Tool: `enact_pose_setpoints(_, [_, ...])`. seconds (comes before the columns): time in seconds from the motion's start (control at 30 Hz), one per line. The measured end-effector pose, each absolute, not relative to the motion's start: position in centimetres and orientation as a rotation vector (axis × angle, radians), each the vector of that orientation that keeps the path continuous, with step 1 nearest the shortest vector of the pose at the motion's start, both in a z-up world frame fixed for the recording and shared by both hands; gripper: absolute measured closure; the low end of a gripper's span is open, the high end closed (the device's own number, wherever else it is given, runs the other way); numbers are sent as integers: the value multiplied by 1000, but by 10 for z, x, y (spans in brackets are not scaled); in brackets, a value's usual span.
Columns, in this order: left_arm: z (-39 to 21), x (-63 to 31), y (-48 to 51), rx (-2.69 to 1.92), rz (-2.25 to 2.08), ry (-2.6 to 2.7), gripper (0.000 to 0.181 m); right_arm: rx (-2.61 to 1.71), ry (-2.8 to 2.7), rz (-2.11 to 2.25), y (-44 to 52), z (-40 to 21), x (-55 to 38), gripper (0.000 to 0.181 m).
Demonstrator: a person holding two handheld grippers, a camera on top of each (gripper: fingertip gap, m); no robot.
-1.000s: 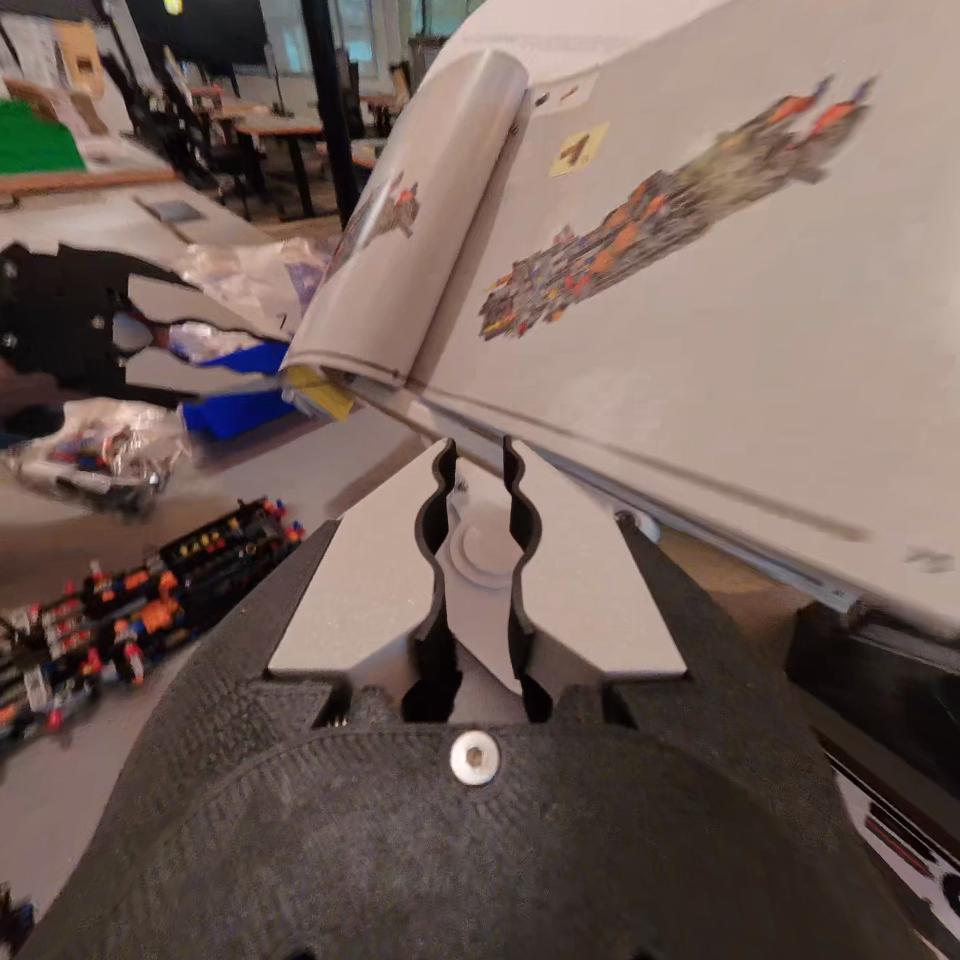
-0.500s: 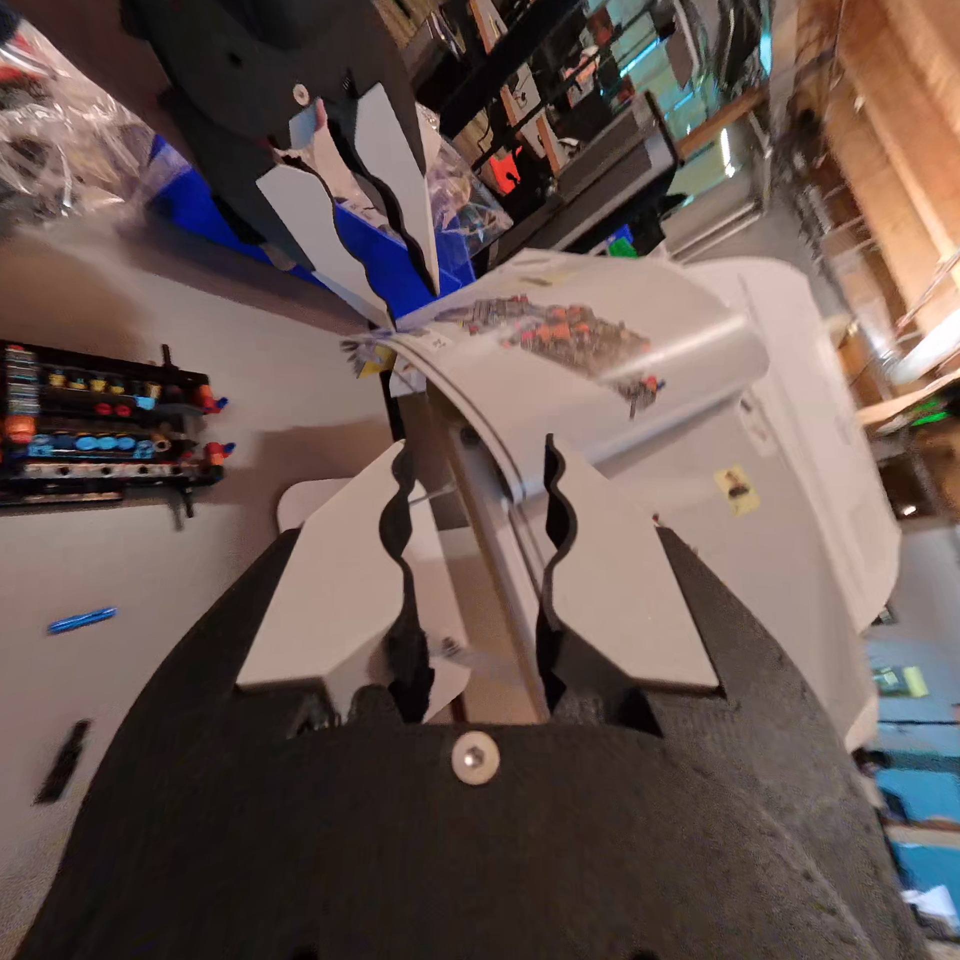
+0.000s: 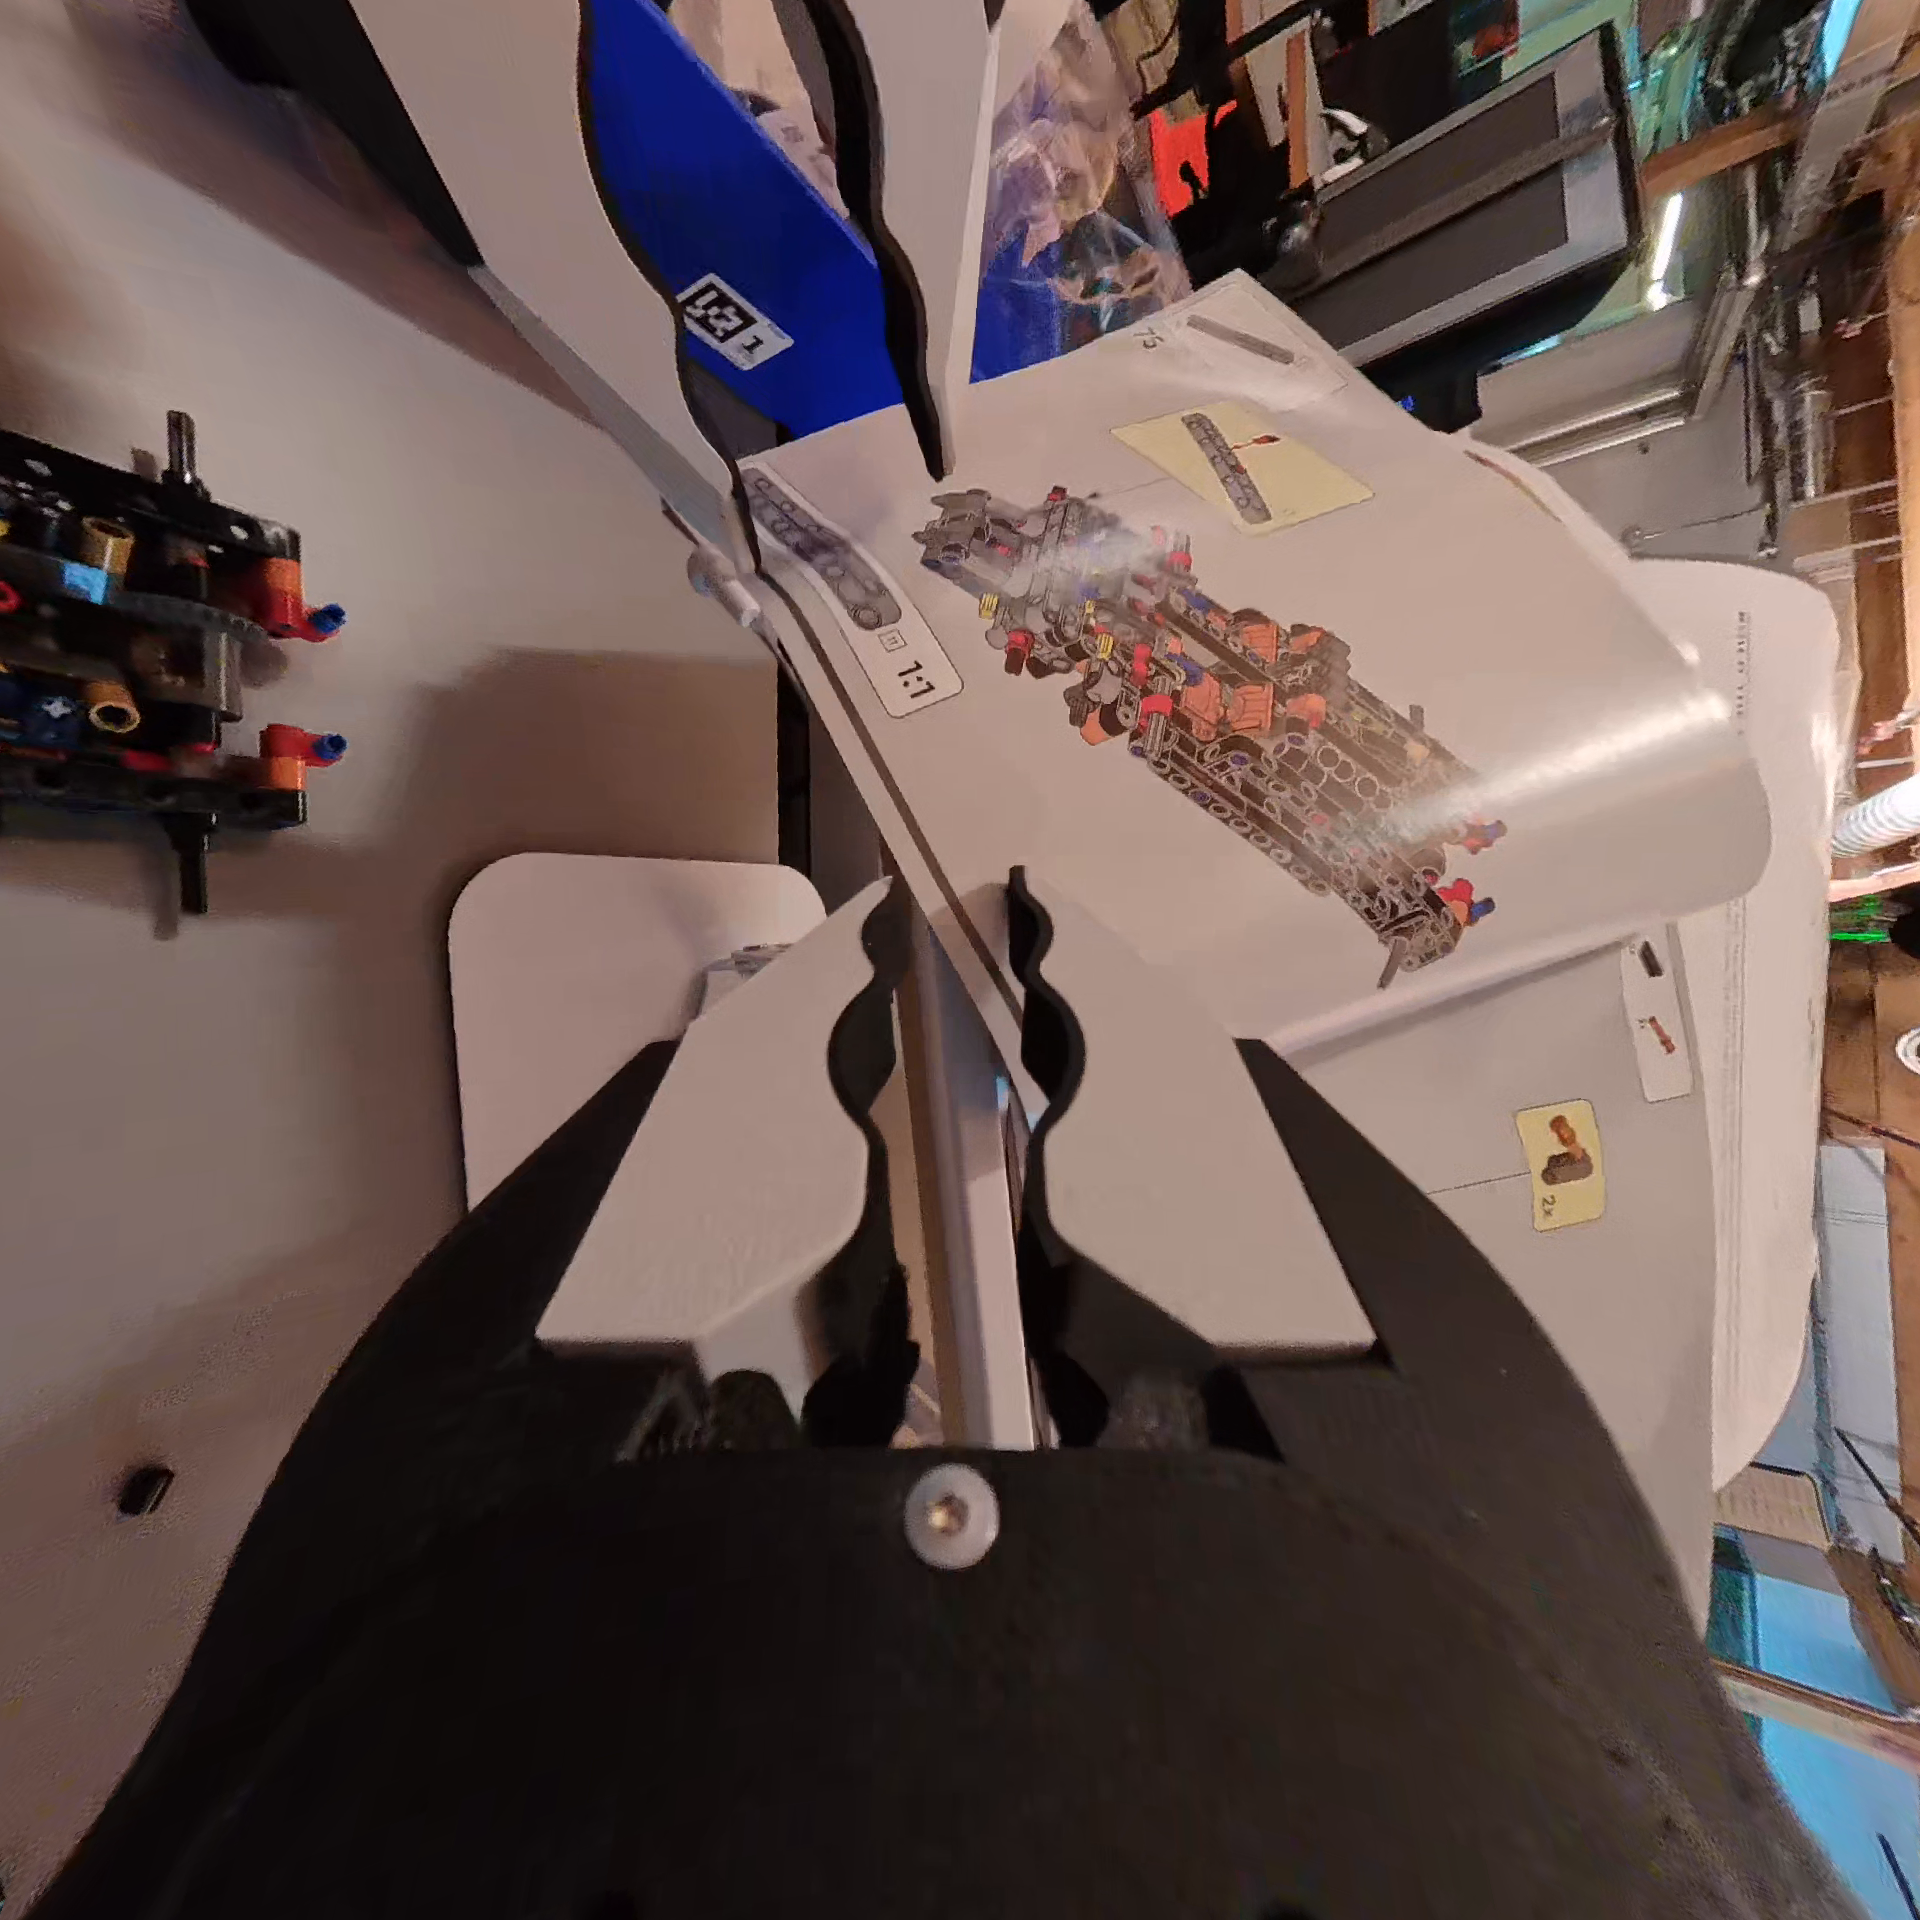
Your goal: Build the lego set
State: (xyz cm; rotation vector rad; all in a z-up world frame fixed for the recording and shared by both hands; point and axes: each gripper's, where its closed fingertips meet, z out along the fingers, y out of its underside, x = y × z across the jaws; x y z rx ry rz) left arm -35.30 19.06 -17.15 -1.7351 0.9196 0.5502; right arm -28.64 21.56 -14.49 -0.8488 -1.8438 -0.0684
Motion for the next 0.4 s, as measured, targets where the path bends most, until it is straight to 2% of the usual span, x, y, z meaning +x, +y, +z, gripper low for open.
enact_pose_setpoints(0.1, [-172,-345,191,-1711,590,946,144,-860,-1860,-54,219,-148,-283,166])
enact_pose_setpoints(0.4, [-172,-344,192,-1741,568,917,134,-939,-1863,21,221,-145,-275,170])
